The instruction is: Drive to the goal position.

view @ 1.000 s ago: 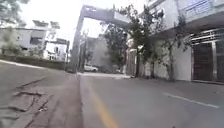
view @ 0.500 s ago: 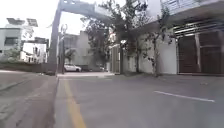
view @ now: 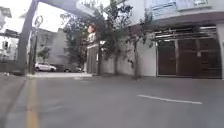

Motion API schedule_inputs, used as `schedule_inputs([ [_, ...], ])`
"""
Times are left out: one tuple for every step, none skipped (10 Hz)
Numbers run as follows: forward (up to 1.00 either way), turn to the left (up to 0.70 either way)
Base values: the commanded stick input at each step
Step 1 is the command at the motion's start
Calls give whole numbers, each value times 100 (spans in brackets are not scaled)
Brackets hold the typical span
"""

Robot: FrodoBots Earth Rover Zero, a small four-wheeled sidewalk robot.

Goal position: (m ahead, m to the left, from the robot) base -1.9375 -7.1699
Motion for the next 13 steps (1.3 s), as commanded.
schedule_inputs([
  [100, -40],
  [100, -40],
  [100, -40],
  [100, -40],
  [100, -40],
  [100, -40],
  [100, -40],
  [100, -40],
  [100, -40],
  [100, -40],
  [100, -40],
  [100, -40],
  [100, -40],
])
